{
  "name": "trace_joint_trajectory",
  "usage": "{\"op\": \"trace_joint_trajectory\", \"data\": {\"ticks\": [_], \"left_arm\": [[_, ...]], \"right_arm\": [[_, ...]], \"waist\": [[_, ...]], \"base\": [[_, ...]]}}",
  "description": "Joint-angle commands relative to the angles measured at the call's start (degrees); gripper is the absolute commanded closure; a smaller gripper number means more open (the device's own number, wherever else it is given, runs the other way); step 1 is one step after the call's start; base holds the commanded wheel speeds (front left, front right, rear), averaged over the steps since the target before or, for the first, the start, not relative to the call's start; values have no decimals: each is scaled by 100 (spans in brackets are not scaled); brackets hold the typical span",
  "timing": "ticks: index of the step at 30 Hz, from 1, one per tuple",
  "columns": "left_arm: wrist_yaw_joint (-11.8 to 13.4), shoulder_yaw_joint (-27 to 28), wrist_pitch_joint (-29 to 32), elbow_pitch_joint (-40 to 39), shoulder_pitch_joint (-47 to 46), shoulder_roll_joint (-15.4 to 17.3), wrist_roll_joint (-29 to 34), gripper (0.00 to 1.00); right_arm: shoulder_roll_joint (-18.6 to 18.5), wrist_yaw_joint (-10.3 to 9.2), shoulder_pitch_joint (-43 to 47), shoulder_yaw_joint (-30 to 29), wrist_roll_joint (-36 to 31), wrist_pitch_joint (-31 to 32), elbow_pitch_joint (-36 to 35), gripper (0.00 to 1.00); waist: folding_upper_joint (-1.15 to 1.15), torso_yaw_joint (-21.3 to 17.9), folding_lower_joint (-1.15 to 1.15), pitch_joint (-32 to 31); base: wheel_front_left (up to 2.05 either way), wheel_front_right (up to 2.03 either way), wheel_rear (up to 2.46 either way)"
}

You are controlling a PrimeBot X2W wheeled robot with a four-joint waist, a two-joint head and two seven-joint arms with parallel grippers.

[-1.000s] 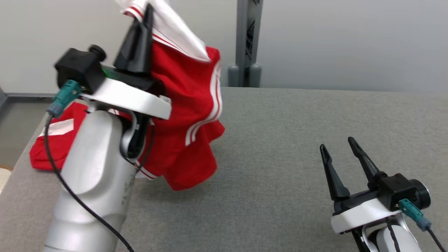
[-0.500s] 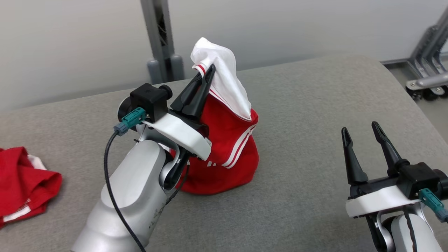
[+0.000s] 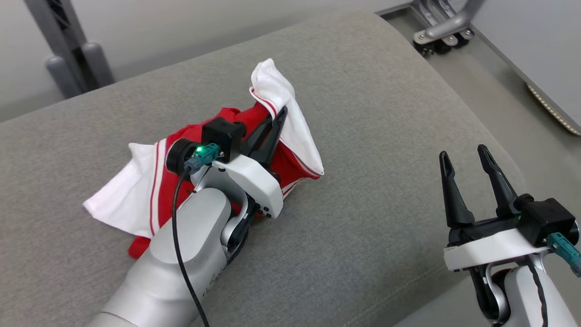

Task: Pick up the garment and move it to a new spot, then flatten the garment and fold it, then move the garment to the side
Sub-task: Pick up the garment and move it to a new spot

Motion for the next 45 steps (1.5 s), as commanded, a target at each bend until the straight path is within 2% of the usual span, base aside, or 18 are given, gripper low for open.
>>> {"op": "trace_joint_trajectory", "data": {"ticks": [1, 2, 3, 4, 9, 13, 21, 31, 40, 45], "left_arm": [[44, -64, -20, 107, -87, 40, -15, 100], [66, -132, -21, 205, -98, 40, -25, 79], [85, -195, -21, 294, -108, 40, -27, 23], [84, -267, -21, 389, -114, 39, -42, 0], [19, -485, -21, 564, -149, 37, -206, 0], [83, -301, -22, 411, -140, 36, -126, 0], [278, 754, -21, -409, 288, 46, 737, 0], [544, 2172, -22, -1682, 1962, 306, 1957, 0], [759, 3077, -21, -2524, 3381, 213, 2487, 0], [807, 3278, -22, -2721, 3920, 100, 2775, 0]], "right_arm": [[-17, -2, -58, 8, 69, -9, 23, 0], [-16, -2, -66, 13, 96, -9, 28, 0], [-17, -2, -72, 21, 123, -9, 36, 0], [-18, -2, -76, 26, 144, -9, 42, 0], [-20, -2, -53, -16, 187, -9, 58, 0], [-20, -2, -23, -55, 83, -9, 80, 0], [-23, -2, 124, -145, -183, -10, -87, 0], [-25, -2, 449, -77, -408, -9, -254, 0], [-24, -2, 620, 19, -454, -9, -261, 0], [-23, -2, 702, 94, -459, -9, -181, 0]], "waist": [[0, -413, 0, 327], [0, -469, 0, 357], [0, -515, 0, 382], [0, -550, 0, 403], [0, -540, 0, 415], [0, -253, 0, 232], [0, 596, 0, -272], [0, 1632, 0, -899], [0, 2062, 0, -1080], [0, 2171, 0, -1138]], "base": [[0, 0, 0], [0, 0, 0], [0, 0, 0], [0, 0, 0], [0, 0, 0], [0, 0, 0], [0, 0, 0], [0, 0, 0], [0, 0, 0], [0, 0, 0]]}}
